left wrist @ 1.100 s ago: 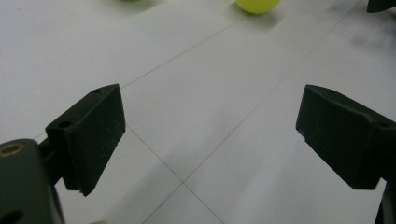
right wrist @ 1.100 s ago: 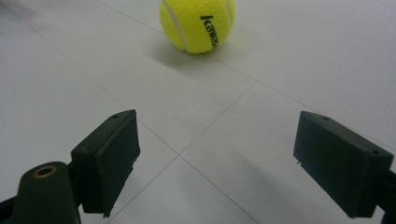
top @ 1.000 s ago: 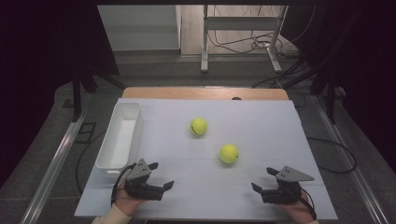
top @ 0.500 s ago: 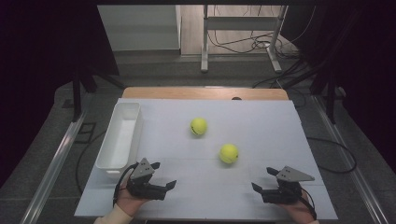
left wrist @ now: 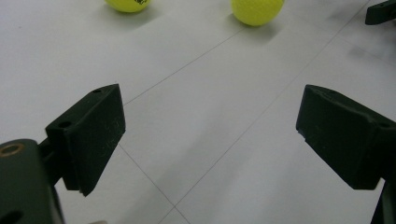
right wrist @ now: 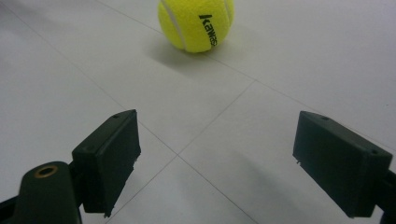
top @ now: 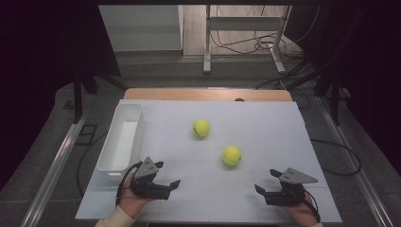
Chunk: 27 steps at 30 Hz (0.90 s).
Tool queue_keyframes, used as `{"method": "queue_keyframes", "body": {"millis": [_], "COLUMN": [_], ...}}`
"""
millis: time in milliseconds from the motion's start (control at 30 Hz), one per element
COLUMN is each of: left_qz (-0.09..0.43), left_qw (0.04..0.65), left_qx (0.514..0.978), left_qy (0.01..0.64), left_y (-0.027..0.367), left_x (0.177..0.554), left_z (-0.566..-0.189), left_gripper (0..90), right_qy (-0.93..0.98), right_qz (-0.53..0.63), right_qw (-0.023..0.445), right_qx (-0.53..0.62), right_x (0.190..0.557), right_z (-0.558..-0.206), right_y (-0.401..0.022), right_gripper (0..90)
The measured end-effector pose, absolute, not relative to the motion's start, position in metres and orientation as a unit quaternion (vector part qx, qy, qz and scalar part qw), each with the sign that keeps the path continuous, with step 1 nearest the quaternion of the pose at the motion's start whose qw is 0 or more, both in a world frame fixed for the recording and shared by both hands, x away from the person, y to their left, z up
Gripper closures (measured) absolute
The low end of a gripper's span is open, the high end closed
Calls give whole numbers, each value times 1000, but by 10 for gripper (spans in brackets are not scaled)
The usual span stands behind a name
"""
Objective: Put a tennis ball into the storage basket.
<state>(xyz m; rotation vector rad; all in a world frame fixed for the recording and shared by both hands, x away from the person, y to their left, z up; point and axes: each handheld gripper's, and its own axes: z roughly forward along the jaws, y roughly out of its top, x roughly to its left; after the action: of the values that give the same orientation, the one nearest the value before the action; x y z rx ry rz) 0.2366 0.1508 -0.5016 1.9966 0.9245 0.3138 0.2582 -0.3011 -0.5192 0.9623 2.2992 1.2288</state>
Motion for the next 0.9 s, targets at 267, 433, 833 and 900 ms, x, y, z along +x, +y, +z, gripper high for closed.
{"method": "queue_keyframes", "body": {"millis": [267,433,833,900], "left_qz": [124,121,115,116], "left_qw": [441,441,434,433], "left_qx": [808,808,813,813], "left_qy": [371,370,371,371], "left_y": [145,143,133,132], "left_x": [243,245,262,263], "left_z": [-497,-494,-490,-489], "left_gripper": [91,91,91,92], "right_qy": [815,817,818,818], "right_qz": [431,428,429,430], "right_qw": [182,185,183,182], "right_qx": [342,340,336,335], "right_x": [258,259,261,261], "right_z": [-519,-520,-520,-520], "right_y": [-302,-301,-300,-300], "right_gripper": [152,152,152,152]}}
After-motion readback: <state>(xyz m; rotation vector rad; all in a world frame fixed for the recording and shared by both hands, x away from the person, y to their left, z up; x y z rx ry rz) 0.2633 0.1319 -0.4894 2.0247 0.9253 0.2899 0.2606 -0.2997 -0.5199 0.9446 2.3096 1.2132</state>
